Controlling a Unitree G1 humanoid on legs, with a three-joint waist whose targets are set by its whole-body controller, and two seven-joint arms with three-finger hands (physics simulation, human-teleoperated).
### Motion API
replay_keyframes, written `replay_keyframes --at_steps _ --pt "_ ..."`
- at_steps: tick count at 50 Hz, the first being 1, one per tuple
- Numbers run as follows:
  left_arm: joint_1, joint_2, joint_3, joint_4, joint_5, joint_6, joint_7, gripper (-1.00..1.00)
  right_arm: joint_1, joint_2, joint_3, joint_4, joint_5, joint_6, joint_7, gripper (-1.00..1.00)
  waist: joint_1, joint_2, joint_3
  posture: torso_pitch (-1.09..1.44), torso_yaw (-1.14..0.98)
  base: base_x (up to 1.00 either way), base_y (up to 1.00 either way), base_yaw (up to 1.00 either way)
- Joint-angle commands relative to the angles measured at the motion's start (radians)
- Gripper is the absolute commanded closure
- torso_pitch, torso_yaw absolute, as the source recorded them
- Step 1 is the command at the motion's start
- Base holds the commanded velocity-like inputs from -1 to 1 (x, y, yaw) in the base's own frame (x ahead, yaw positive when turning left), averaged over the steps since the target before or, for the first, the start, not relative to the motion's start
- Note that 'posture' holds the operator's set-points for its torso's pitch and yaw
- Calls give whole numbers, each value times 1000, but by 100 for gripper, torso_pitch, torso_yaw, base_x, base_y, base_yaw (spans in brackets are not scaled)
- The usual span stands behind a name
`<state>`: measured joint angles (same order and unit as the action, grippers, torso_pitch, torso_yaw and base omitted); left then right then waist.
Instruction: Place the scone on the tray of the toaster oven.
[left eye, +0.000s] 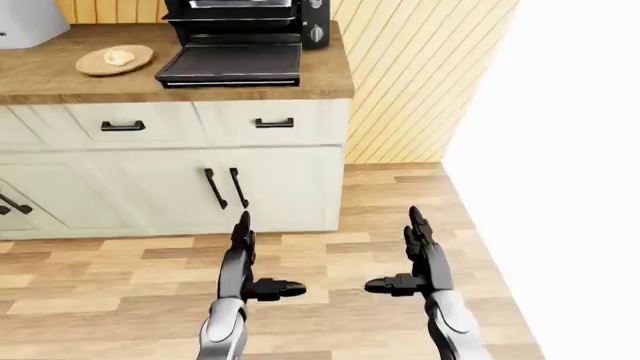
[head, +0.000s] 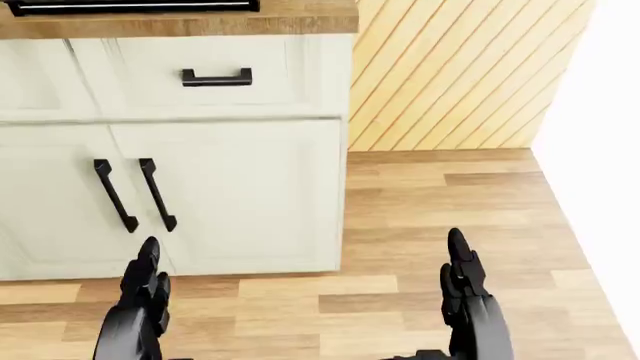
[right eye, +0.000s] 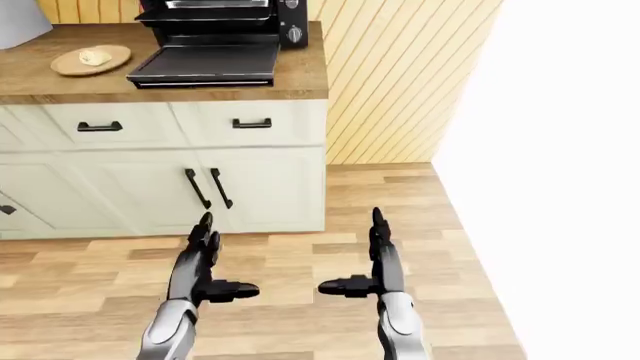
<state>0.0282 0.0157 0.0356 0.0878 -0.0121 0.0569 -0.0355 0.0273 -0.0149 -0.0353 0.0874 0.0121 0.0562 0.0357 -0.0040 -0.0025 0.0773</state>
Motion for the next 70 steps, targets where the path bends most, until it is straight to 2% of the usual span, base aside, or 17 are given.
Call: replay_keyframes --at_steps 1,3,4,5,7,15,18,22,28,35,43,48,53,63,65,68,70 --pt "-28 2 -1 -90 -2 -54 0 -100 -29 -4 3 -80 -7 -60 -3 -100 -2 -8 -1 0 0 0 0 0" --pt "-26 2 -3 -93 0 -52 0 -100 -32 -5 6 -68 -20 -67 -7 -100 7 -1 -61 0 0 0 0 0" --pt "-24 1 -3 -98 0 -48 0 -100 -32 -5 3 -73 -16 -61 -5 -100 7 -1 -52 0 0 0 0 0" --pt "-24 1 -3 -96 1 -50 0 -100 -37 -4 3 -56 -18 -71 -6 -100 6 -6 -17 0 0 0 0 0" --pt "-28 2 -2 -88 0 -53 -1 -100 -32 -4 6 -65 -24 -68 -6 -100 7 -8 -69 0 0 0 0 0" --pt "-45 10 10 -103 -39 22 -25 -100 -45 -6 4 -57 -36 -57 -12 -100 8 -5 -81 0 0 0 0 0" --pt "-144 28 45 -21 -93 59 -54 -100 -85 -13 -5 -46 -31 -11 -15 -100 9 -3 -84 0 0 0 0 0" --pt "-415 94 88 134 -95 86 8 -100 -308 -70 -77 28 38 100 -22 -100 8 -2 -95 0 0 0 0 0" --pt "-714 201 99 7 -105 372 5 -100 -600 -188 -127 -120 97 429 -33 -100 9 -5 -100 0 0 0 0 0" --pt "-963 376 195 -141 -202 681 8 -100 -799 -351 -229 -254 193 673 -16 -100 6 -6 -84 0 0 0 0 0" --pt "-945 537 325 -453 -378 932 56 -100 -893 -549 -323 -409 349 869 -70 -100 7 -2 -52 0 0 0 0 0" --pt "-909 623 348 -468 -436 928 73 -100 -879 -601 -347 -458 427 901 -90 -100 7 -3 -41 0 0 0 0 0" --pt "-984 715 398 -482 -546 1001 129 -100 -949 -654 -372 -505 527 990 -147 -100 7 -3 -37 0 0 0 0 0" --pt "-944 782 382 -448 -652 937 202 -100 -942 -705 -360 -502 663 947 -241 -100 12 2 -28 0 0 0 0 0" --pt "-941 788 382 -447 -662 933 208 -100 -942 -710 -357 -502 672 943 -246 -100 7 1 -49 0 0 0 14 0" --pt "-937 795 380 -450 -676 931 217 -100 -933 -716 -358 -498 683 936 -252 -100 4 13 -47 0 0 0 15 0" --pt "-933 798 380 -452 -683 928 221 -100 -927 -718 -357 -494 685 927 -257 -100 3 43 -49 0 0 0 15 0"
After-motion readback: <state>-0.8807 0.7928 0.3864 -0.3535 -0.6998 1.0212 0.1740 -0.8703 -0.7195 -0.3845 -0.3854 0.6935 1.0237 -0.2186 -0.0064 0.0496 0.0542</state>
